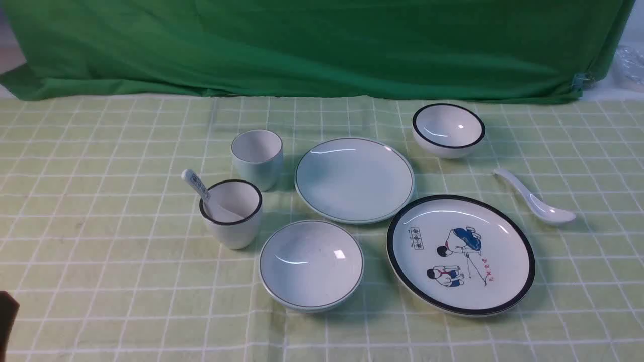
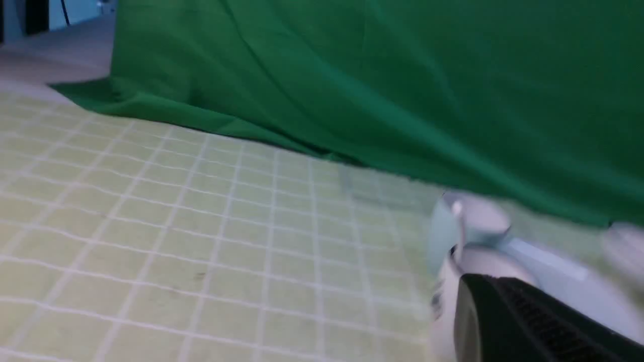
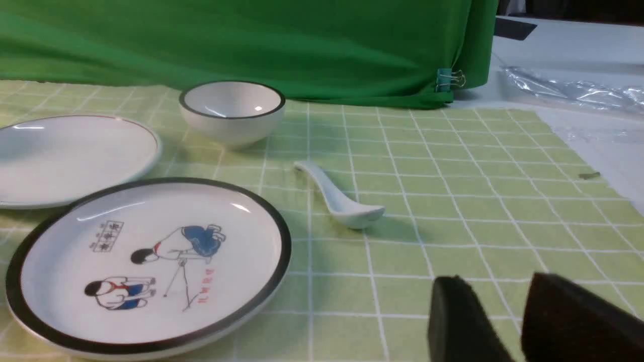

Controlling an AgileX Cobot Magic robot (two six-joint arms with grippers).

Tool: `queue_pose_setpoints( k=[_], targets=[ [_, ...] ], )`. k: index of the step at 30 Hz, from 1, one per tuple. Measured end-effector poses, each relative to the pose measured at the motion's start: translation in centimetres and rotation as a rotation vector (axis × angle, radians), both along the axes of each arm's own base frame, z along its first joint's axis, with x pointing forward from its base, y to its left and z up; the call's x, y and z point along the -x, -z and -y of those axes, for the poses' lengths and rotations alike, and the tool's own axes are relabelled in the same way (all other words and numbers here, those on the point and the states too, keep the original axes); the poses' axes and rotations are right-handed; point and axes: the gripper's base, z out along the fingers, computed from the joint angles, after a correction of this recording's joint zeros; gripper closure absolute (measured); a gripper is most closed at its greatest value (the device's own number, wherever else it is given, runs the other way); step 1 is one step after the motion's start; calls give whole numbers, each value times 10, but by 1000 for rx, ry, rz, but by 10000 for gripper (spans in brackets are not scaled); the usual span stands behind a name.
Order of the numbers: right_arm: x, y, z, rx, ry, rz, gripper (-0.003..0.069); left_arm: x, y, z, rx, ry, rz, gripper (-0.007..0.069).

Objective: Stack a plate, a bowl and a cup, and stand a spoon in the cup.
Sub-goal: Use the left arm to grab a blue rice bowl

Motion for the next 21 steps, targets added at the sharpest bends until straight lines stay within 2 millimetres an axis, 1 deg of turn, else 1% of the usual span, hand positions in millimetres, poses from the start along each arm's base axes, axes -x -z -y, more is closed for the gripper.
queue_pose_setpoints(
  k=[9,11,12,13,14,16,17,18,19,20,21],
  targets=[
    [0,0,0,0,0,0,419,0,-3,-2,60,-18,27,604],
    [0,0,0,0,0,0,419,4,-23,4,35,41,38,604],
    [0,0,0,0,0,0,419,8,-39,6,-2,70,48,604],
    [0,0,0,0,0,0,419,8,-50,8,-34,89,37,604],
    [0,0,0,0,0,0,419,9,-53,9,-44,95,40,604],
    [0,0,0,0,0,0,418,4,-80,14,-178,157,-65,604],
    [0,0,0,0,0,0,418,-6,-93,17,-268,205,-185,604],
    [0,0,0,0,0,0,418,-5,-96,18,-273,213,-186,604],
    [0,0,0,0,0,0,418,-18,-109,19,-385,276,-326,604],
    [0,0,0,0,0,0,418,-28,-114,20,-449,324,-413,604],
    [0,0,0,0,0,0,418,-35,-117,21,-477,353,-462,604]
  ],
)
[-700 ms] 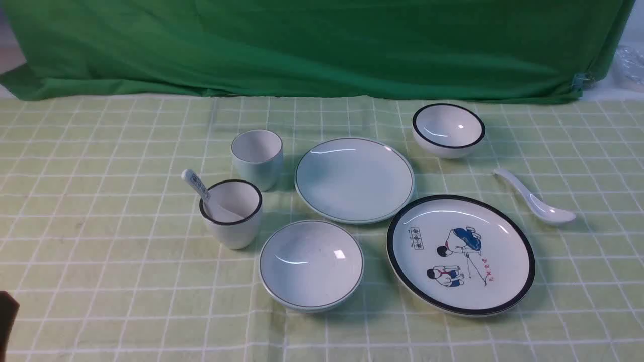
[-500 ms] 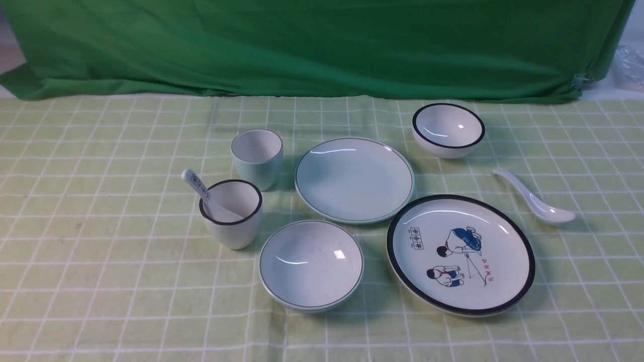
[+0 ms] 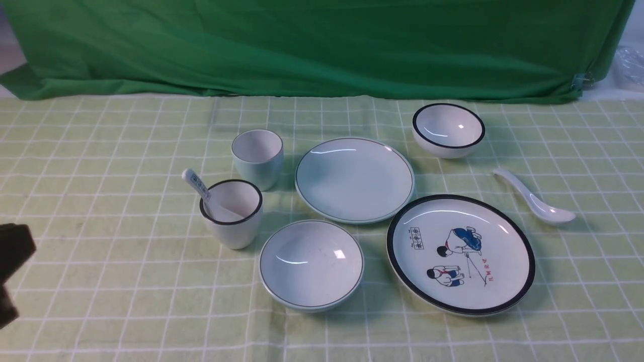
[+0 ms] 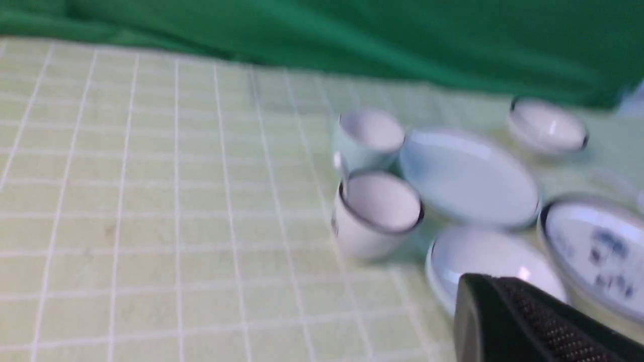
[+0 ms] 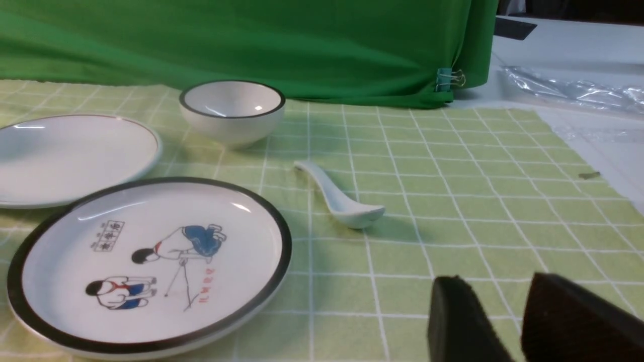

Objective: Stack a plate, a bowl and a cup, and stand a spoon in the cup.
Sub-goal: Use the left arm to grab a blue rice bowl

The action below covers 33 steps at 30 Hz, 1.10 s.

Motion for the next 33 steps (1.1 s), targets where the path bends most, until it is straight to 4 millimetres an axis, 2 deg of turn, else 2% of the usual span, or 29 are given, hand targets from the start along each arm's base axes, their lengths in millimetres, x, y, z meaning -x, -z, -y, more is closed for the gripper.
queue_pose_setpoints(
  k=[1,2,5,6,7,8,9,10,11,15,16,17,25,30,33],
  targets=[
    [0,0,0,0,0,0,418,-5,-2,1,-10,16,-31,604],
    [0,0,0,-1,0,0,418,-23,-6,6,-48,91,-131,604],
    [0,0,0,-2,0,0,418,-58,-7,28,-152,274,-221,604],
    [0,0,0,-2,0,0,418,-60,-7,31,-155,287,-227,604],
    [0,0,0,-2,0,0,419,-74,-2,49,-220,384,-267,604],
    [0,0,0,-2,0,0,419,-74,-2,48,-225,384,-266,604],
    [0,0,0,-2,0,0,419,-88,5,74,-303,502,-307,604],
    [0,0,0,-2,0,0,419,-91,5,79,-326,522,-306,604],
    [0,0,0,-2,0,0,419,-98,10,96,-380,586,-314,604],
    [0,0,0,-2,0,0,419,-117,15,132,-447,669,-270,604],
    [0,0,0,-2,0,0,419,-118,15,133,-447,672,-269,604],
    [0,0,0,-2,0,0,419,-125,20,143,-453,701,-284,604],
    [0,-1,0,-29,2,15,419,-133,45,159,-506,859,-440,604],
    [-1,-11,-1,-370,18,125,419,-136,45,161,-519,878,-411,604],
    [-1,-18,-1,-478,8,206,419,-138,50,164,-517,892,-425,604]
  ],
)
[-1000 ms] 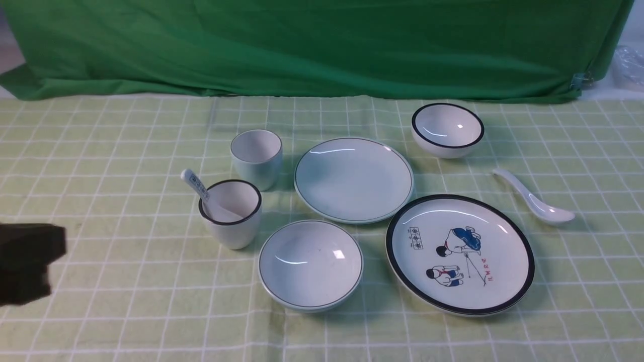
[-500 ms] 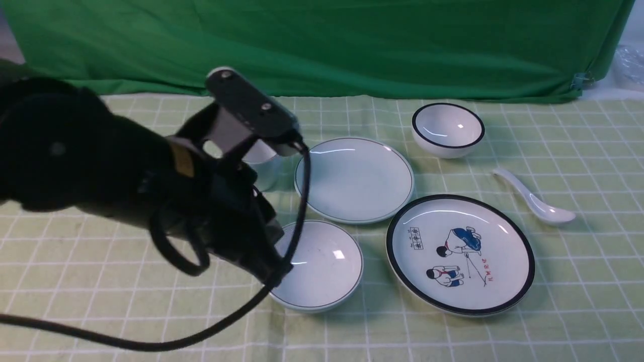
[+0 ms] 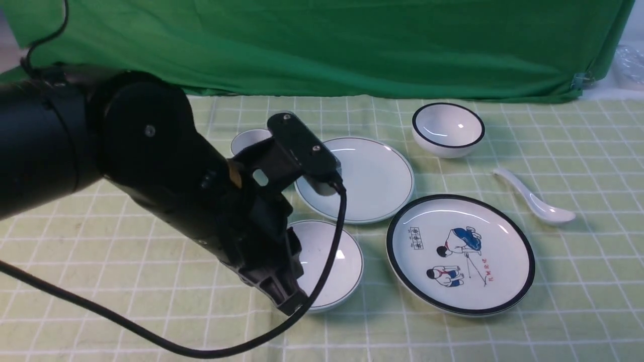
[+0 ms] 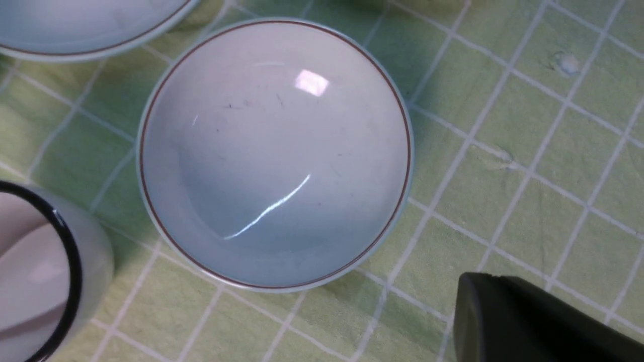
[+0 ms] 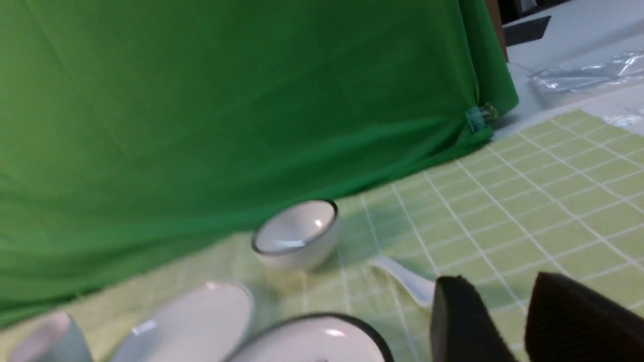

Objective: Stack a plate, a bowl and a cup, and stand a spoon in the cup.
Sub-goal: Use the left arm to grab a blue rice bowl

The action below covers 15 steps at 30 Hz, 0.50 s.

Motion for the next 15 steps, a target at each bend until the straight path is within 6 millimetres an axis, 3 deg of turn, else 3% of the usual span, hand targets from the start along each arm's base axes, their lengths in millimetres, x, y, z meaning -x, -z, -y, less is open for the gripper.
queue_pose_setpoints(
  k=[9,12,15],
  targets=[
    [1,-12,0,-55,-3,130,435,-9,19,9,-28,28,-17,604],
    [-1,-19,-1,-73,-14,-11,534,-12,20,11,-29,40,-1,604],
    [-4,-40,-3,17,-53,-186,608,-17,21,14,-47,54,-9,604]
  ],
)
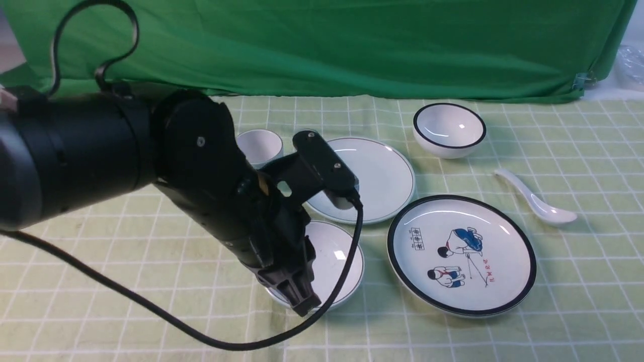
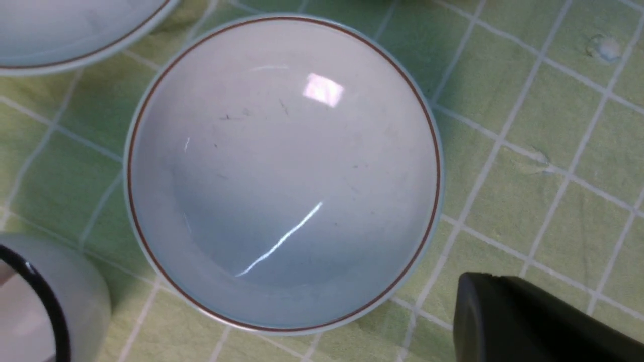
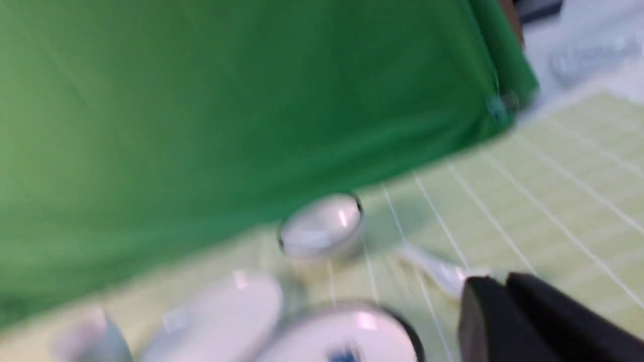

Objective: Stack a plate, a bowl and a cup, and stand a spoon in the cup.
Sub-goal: Use the left arm to grab a blue rice bowl

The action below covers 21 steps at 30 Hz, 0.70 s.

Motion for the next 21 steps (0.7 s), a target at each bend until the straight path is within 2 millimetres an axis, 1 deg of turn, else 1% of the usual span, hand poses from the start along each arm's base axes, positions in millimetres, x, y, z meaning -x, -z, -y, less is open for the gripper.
queue_pose_setpoints(
  k=[1,4,6,7,8,9,10,11,12,13,15,17,18,19,20,21],
  targets=[
    [-2,-21,-3,100,-64,-136,624,-5,0,3,-22,13,-11,604],
    [-12,-53,-9,302,-214,-429,625,-13,0,9,-46,28,-31,604],
    [-21,-70,-15,425,-335,-611,623,-18,7,12,-63,59,-38,601],
    [-22,-71,-15,433,-341,-623,623,-18,7,12,-63,59,-38,599],
    [-29,-76,-18,482,-391,-674,623,-20,12,14,-75,82,-44,586],
    [-34,-80,-20,511,-419,-687,622,-21,18,15,-84,97,-56,564],
    [-35,-81,-20,511,-419,-688,622,-22,19,16,-83,98,-57,559],
    [-38,-83,-22,530,-430,-675,621,-24,27,19,-83,101,-75,501],
    [-40,-84,-22,535,-432,-667,622,-25,31,21,-75,98,-89,458],
    [-40,-84,-22,535,-432,-667,622,-25,32,21,-71,95,-95,449],
    [-41,-86,-22,541,-430,-647,622,-24,42,29,-76,114,-109,326],
    [-41,-86,-22,545,-432,-643,620,-23,51,37,-124,163,-62,240],
    [-41,-86,-22,549,-433,-643,620,-22,53,41,-140,174,-42,214],
    [-41,-86,-22,549,-433,-643,620,-22,54,41,-152,180,-31,208],
    [-41,-86,-22,551,-435,-645,620,-24,62,46,-187,188,12,170],
    [-41,-86,-22,554,-436,-645,620,-25,66,48,-201,186,26,160]
  ],
)
